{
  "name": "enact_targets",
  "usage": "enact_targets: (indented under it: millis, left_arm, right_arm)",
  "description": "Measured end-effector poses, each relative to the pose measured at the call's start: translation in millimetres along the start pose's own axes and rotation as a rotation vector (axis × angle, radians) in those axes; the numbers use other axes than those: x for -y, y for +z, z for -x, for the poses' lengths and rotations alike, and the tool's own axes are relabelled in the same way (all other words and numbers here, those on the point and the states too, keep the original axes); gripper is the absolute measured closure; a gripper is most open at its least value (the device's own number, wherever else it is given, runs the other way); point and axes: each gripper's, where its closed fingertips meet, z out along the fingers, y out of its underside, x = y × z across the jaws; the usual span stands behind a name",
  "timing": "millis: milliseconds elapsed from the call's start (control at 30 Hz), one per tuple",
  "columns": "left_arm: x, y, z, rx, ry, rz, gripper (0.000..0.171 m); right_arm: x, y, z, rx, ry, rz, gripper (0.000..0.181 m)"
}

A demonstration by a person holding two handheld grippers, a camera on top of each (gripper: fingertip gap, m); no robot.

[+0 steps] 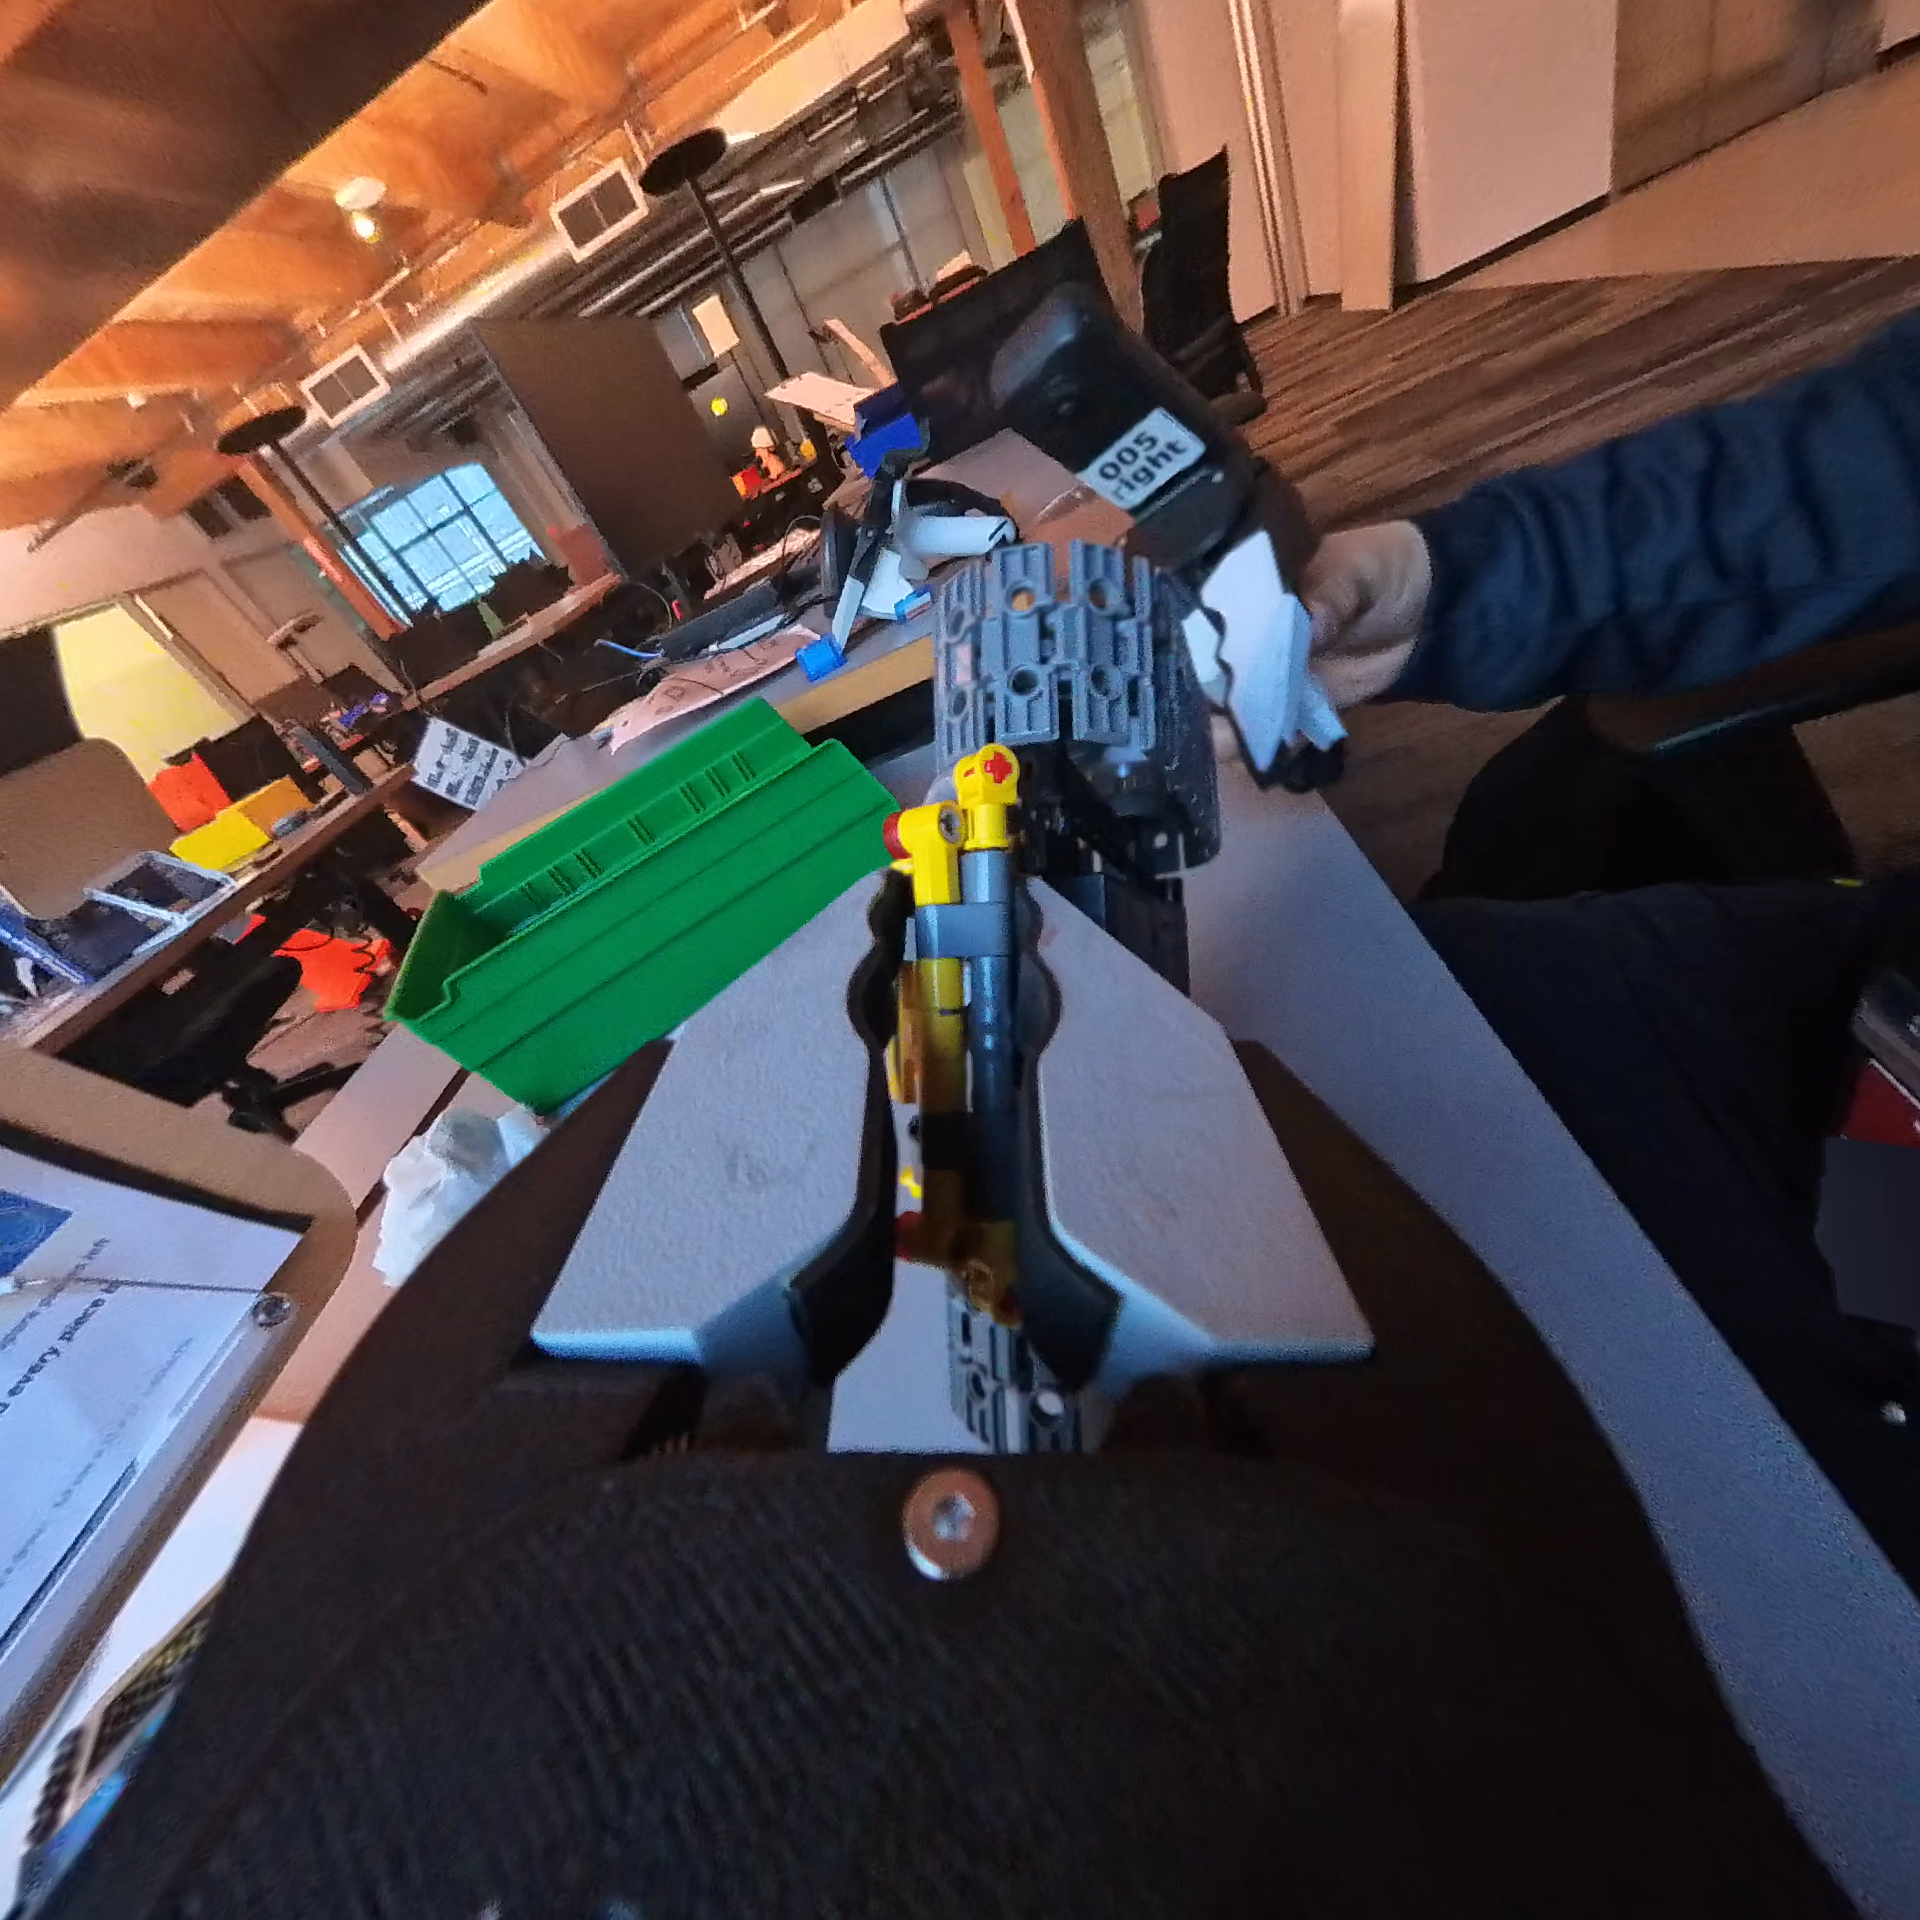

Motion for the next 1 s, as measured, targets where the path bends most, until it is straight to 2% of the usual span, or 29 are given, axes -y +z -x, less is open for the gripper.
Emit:
enact_targets:
  millis: [100, 133, 167, 300, 367, 467, 533, 667, 733, 833, 900, 933, 1000]
  left_arm:
    - [-4, -14, -3, -0.024, 0.023, 0.007, 0.155]
    - [-3, -19, -9, -0.057, 0.043, 0.003, 0.155]
    - [-4, -24, -11, -0.069, 0.065, 0.011, 0.155]
    - [-2, -36, -18, -0.093, 0.230, 0.098, 0.154]
    - [-2, -37, -29, -0.104, 0.374, 0.182, 0.154]
    - [-3, -35, -58, -0.140, 0.566, 0.267, 0.154]
    - [-10, -38, -69, -0.118, 0.639, 0.308, 0.153]
    - [-51, -53, -98, -0.193, 0.613, 0.443, 0.142]
    - [-72, -59, -98, -0.174, 0.622, 0.505, 0.137]
    - [-96, -71, -111, -0.280, 0.507, 0.621, 0.132]
    - [-91, -77, -109, -0.273, 0.419, 0.628, 0.133]
    - [-86, -82, -107, -0.278, 0.345, 0.617, 0.128]
    - [-72, -90, -93, -0.236, 0.144, 0.567, 0.100]
  right_arm:
    - [-14, 18, 14, -0.012, -0.162, 0.074, 0.135]
    - [-12, 21, 17, -0.038, -0.225, 0.058, 0.150]
    - [-10, 24, 22, -0.047, -0.274, 0.042, 0.156]
    - [-13, 36, 22, -0.177, -0.434, 0.047, 0.156]
    - [-26, 42, 11, -0.255, -0.489, 0.134, 0.152]
    - [-60, 49, 14, -0.189, -0.546, 0.295, 0.150]
    - [-65, 44, 13, -0.170, -0.624, 0.326, 0.155]
    - [-77, 37, 26, -0.033, -0.657, 0.429, 0.140]
    - [-78, 39, 32, 0.007, -0.638, 0.438, 0.132]
    - [-69, 45, 30, 0.009, -0.571, 0.395, 0.122]
    - [-63, 48, 27, 0.018, -0.520, 0.364, 0.123]
    - [-63, 49, 23, 0.005, -0.515, 0.364, 0.123]
    - [-61, 51, 18, -0.001, -0.530, 0.368, 0.126]
